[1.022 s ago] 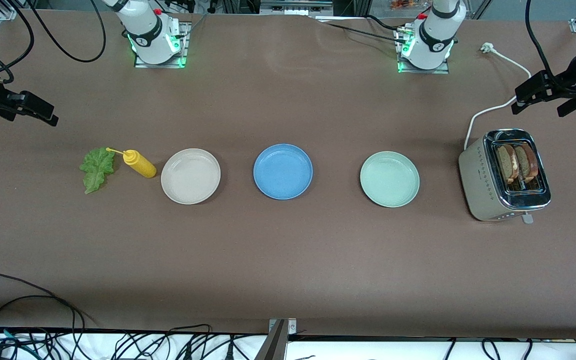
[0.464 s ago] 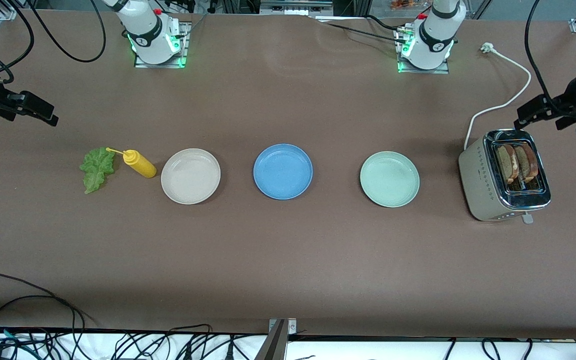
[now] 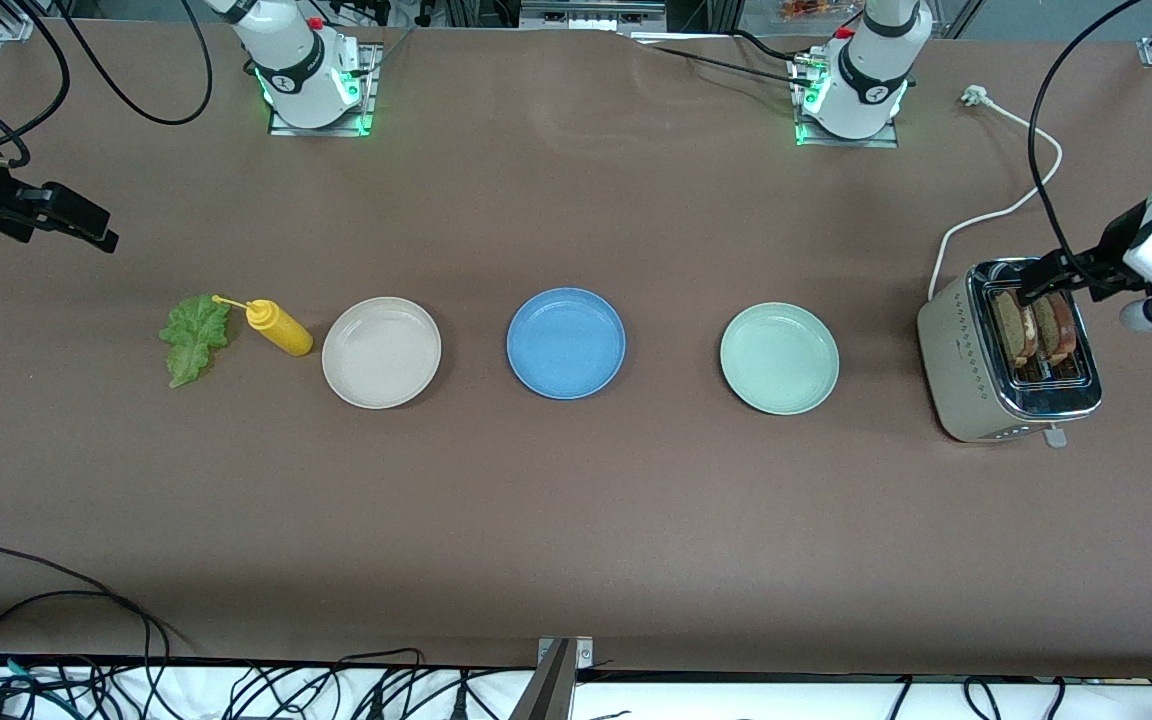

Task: Make sandwich in blue plate with both arms
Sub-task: 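Move the left gripper over the toaster toward the bread slices, then lower the left gripper into the toaster and grasp one bread slice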

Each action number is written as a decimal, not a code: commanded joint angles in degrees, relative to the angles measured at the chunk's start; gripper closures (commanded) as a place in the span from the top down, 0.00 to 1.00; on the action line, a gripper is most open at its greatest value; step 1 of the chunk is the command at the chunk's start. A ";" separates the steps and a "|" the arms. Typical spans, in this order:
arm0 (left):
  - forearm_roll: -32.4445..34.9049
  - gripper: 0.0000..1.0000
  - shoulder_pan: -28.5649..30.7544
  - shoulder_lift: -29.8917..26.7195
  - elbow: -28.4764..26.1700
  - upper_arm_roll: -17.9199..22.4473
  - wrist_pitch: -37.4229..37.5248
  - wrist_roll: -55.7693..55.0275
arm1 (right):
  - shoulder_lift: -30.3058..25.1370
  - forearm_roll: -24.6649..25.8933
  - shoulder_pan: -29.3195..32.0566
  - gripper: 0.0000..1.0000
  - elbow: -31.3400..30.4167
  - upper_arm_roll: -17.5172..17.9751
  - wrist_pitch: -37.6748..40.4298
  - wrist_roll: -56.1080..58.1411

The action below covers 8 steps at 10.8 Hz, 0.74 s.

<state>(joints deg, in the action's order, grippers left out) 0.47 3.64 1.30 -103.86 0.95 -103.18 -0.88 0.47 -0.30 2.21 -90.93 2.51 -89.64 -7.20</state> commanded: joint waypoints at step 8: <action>4.45 0.80 1.28 8.90 -5.11 2.21 -8.25 0.17 | 0.14 0.30 0.69 1.00 0.76 0.91 0.78 -0.97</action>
<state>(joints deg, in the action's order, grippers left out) 3.49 4.72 10.15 -106.85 3.19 -108.94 -0.87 0.52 -0.30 2.21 -90.92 2.62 -89.64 -7.22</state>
